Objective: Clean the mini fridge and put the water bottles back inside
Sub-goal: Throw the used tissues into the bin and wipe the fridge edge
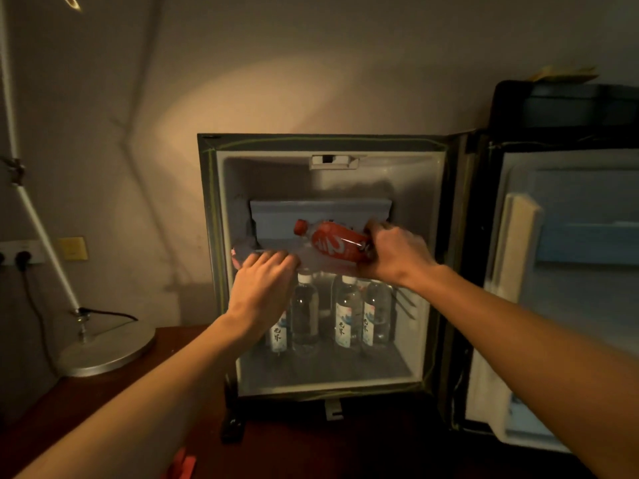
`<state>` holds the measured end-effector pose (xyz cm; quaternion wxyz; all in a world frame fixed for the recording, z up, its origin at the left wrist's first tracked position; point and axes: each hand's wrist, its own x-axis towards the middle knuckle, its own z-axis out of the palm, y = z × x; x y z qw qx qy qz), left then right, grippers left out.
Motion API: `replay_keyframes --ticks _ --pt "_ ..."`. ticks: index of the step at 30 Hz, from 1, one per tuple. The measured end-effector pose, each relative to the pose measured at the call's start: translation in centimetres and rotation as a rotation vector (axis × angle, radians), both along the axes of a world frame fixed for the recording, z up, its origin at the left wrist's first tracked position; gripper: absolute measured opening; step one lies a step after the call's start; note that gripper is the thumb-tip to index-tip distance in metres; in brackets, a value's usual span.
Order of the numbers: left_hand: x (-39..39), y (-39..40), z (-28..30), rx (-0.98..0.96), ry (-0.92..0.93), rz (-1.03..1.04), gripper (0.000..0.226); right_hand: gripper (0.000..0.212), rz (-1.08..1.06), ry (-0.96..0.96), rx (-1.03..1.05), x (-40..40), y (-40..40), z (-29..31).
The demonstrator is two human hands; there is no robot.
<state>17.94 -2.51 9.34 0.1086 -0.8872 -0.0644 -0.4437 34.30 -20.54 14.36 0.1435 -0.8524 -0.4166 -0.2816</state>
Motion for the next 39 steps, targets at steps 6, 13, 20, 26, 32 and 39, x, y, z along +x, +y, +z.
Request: replay_keyframes --ticks 6,13,20,26,32,39 --pt "-3.6 -2.9 -0.5 0.030 0.005 -0.071 0.015 0.057 0.043 -0.048 0.025 -4.4 -5.0 -3.0" --pt "-6.4 -9.3 -3.6 0.029 0.030 -0.184 0.010 0.058 -0.002 0.005 0.038 -9.1 -12.9 -8.8" --pt "-5.8 -18.2 -7.4 0.029 0.078 -0.356 0.014 0.057 -0.118 0.065 0.090 -11.7 -23.1 -13.8" --pt "-4.3 -26.3 -10.2 0.037 0.156 -0.462 0.021 0.057 -0.221 0.055 0.122 -12.6 -32.1 -17.8" --pt "-1.8 -33.6 -13.0 0.012 0.206 -0.616 0.015 0.057 -0.334 0.140 0.170 -12.6 -40.1 -20.9" --pt "2.8 -42.3 -17.7 0.001 0.285 -0.792 0.011 0.052 -0.494 0.271 0.215 -12.4 -49.2 -25.9"
